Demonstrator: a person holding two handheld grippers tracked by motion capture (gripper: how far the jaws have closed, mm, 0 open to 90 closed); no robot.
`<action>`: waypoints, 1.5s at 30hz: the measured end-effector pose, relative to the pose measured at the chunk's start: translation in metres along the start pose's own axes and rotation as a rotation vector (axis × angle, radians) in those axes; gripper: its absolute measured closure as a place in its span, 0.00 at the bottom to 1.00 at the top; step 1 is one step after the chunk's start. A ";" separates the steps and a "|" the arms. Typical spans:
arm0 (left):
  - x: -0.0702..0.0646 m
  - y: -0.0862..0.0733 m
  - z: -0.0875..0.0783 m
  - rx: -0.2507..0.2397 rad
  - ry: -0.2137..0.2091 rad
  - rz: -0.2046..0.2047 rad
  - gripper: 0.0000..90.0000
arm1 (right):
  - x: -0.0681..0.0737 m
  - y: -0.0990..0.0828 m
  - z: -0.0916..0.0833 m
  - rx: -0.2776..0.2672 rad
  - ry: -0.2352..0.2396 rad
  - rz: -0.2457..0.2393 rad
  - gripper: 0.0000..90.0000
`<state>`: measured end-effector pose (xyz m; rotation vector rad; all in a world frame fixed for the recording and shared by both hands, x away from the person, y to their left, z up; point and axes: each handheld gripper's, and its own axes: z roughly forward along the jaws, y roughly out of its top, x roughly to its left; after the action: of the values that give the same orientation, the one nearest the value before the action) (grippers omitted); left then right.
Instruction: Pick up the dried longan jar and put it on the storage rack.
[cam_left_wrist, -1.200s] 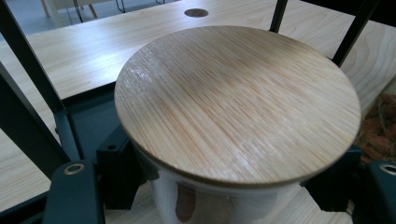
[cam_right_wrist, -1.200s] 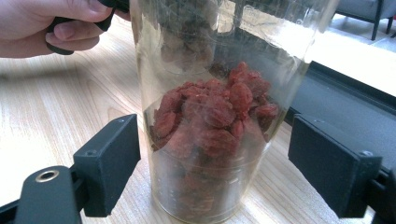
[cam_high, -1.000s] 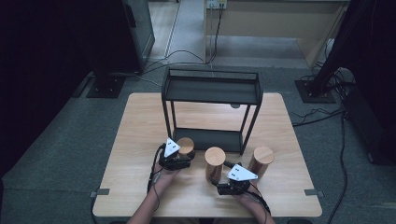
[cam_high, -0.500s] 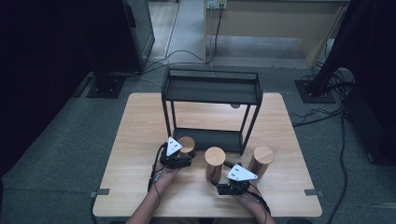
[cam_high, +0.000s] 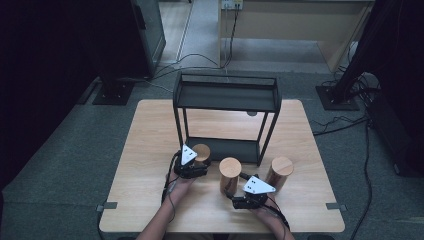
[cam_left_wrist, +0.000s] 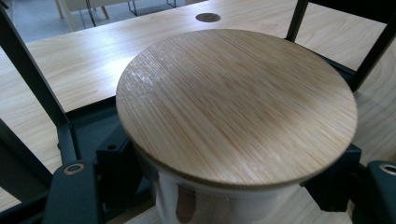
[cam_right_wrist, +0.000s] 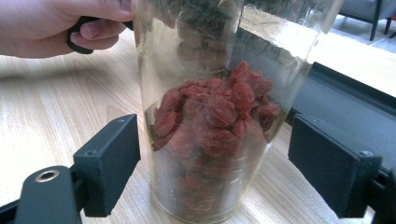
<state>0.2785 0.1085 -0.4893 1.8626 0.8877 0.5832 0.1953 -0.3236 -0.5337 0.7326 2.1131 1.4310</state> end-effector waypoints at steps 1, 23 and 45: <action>0.000 0.001 0.001 0.001 0.004 0.002 0.28 | 0.000 0.000 0.000 0.000 0.000 0.000 0.18; 0.002 0.012 0.010 0.009 0.019 0.005 0.28 | 0.000 0.000 0.000 0.000 -0.001 0.004 0.18; -0.003 0.019 0.035 0.025 0.051 0.008 0.28 | 0.003 0.001 0.000 0.005 -0.003 -0.013 0.18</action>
<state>0.3073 0.0816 -0.4872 1.8819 0.9252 0.6294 0.1935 -0.3217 -0.5331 0.7217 2.1160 1.4169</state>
